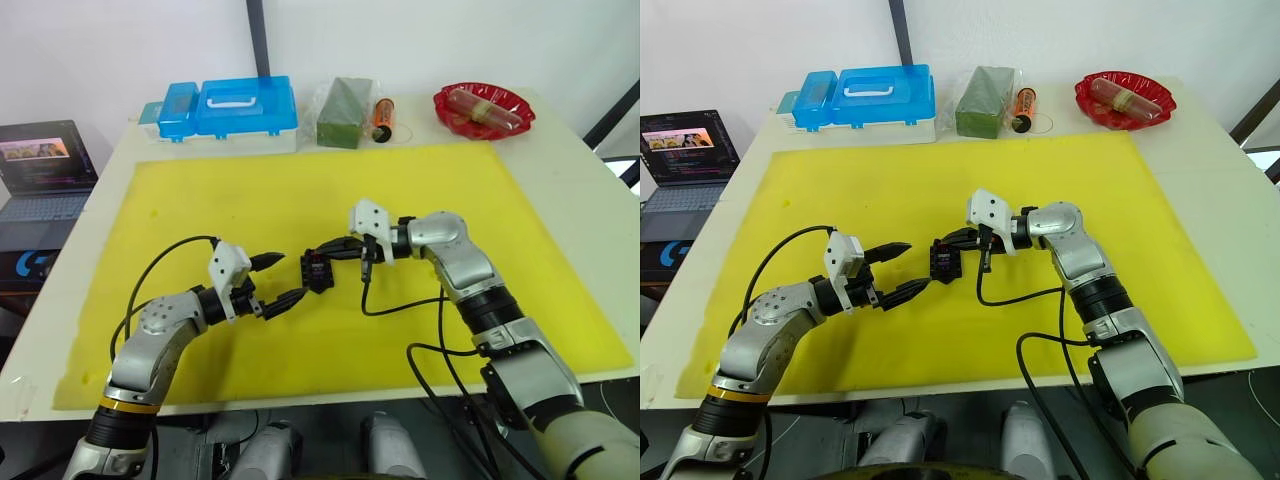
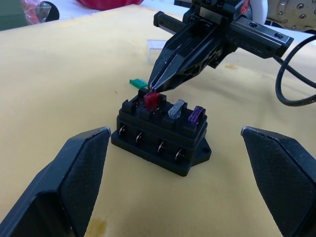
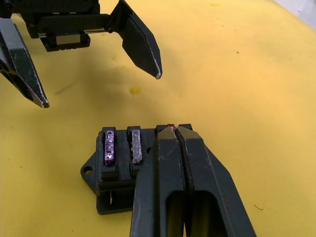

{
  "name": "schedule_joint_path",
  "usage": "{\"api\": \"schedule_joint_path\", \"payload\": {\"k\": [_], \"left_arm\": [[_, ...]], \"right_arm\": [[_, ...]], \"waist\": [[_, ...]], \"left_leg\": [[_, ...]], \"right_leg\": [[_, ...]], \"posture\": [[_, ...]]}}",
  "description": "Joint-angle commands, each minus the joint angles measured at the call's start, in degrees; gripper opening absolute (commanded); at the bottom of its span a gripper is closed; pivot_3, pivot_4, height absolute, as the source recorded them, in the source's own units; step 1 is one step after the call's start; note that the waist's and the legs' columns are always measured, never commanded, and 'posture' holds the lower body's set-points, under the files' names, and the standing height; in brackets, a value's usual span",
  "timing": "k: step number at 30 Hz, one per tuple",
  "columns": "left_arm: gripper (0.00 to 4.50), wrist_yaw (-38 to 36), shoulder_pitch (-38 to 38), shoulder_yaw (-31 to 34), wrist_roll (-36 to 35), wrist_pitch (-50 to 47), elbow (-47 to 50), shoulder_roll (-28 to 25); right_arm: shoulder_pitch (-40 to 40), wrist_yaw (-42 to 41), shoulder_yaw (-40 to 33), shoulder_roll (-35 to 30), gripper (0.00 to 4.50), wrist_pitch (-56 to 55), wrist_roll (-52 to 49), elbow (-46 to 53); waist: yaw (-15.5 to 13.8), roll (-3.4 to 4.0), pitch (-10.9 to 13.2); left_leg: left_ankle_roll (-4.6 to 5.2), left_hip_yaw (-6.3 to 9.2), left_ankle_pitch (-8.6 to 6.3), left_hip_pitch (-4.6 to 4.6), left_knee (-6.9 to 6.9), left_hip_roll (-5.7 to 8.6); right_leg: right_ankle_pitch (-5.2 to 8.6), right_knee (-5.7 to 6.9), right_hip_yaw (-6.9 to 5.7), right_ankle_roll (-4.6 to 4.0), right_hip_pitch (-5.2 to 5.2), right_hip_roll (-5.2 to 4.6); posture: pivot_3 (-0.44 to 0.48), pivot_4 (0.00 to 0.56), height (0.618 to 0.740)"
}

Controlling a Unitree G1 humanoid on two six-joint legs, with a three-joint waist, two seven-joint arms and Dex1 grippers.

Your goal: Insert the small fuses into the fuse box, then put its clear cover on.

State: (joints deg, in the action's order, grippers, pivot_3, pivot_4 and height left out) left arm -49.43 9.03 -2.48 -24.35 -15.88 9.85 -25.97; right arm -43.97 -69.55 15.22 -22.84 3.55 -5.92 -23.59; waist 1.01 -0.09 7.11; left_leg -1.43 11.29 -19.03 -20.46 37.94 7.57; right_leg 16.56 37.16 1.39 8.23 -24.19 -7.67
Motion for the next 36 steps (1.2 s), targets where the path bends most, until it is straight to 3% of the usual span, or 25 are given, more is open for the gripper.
{"api": "schedule_joint_path", "payload": {"k": [1,36], "left_arm": [[4.50,0.2,0.1,1.5,-0.8,0.3,2.2,-0.6],[4.50,0.7,-1.1,1.8,-0.8,-0.1,3.2,-1.4]], "right_arm": [[0.7,-0.4,0.6,-0.6,0.02,0.5,0.8,0.3],[2.3,0.6,5.0,-2.2,0.02,5.7,5.6,-0.7]], "waist": [[0.0,0.00,0.0],[-0.2,0.02,-0.1]], "left_leg": [[0.00,0.00,0.00,0.00,0.00,0.00],[0.00,0.01,0.00,0.09,0.01,0.00]], "right_leg": [[0.00,0.00,0.00,0.00,0.00,0.00],[0.00,-0.01,0.00,0.00,0.12,0.00]], "posture": [[0.000,0.150,0.740],[0.000,0.150,0.740]]}}
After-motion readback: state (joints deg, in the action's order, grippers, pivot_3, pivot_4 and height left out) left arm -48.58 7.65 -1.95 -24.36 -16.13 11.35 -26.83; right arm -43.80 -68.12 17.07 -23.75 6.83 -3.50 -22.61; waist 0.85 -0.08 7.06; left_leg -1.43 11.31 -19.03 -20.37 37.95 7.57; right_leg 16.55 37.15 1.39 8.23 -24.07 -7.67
